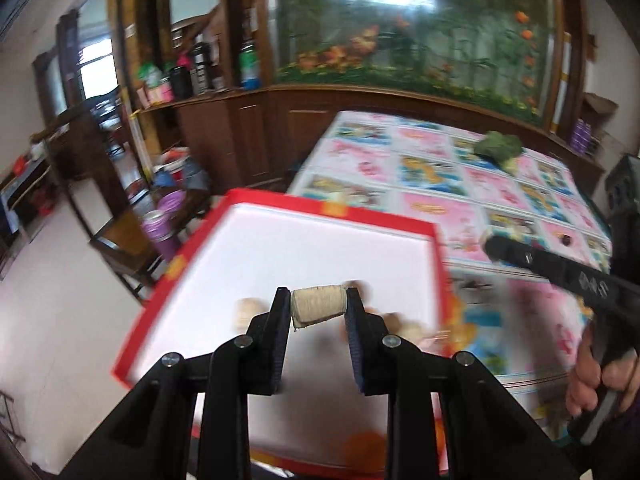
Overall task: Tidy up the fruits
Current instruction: 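Carry both cubes over the red tray and open both tools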
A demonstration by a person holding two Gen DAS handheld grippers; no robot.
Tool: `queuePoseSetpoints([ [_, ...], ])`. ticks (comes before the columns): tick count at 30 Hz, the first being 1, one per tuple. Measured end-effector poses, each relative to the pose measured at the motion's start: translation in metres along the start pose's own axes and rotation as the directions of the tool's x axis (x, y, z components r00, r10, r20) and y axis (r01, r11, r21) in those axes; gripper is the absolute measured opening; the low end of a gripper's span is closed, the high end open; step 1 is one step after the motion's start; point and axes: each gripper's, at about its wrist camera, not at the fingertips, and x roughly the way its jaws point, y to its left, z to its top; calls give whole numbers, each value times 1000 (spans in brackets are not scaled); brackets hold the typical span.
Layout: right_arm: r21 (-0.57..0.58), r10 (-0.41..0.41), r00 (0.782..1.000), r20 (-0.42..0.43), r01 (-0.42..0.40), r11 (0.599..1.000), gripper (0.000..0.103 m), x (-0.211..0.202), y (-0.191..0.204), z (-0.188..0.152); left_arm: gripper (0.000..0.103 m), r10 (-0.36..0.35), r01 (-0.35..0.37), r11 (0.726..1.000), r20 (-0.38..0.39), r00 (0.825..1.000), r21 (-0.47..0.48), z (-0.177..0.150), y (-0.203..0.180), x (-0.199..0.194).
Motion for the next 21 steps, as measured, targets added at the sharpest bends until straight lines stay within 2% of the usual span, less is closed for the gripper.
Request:
queuePoseSetpoints([
  [5,-132,78,988,-131,-96,987,25,46,75,-20,26,70,-72,994,-18,997,-85,-4,50,15],
  [10,-236,118,962,-248,-178,955,25,72,128,-50,26,83,-92,987,-77,994,-132,-16,79,35],
  [15,-311,51,940,-337,-162,937,25,95,146,-74,26,85,-99,987,-111,990,-125,-25,83,45],
  [21,-336,-34,926,-377,-103,936,25,113,142,-85,26,87,-103,988,-138,987,-112,-30,83,50],
])
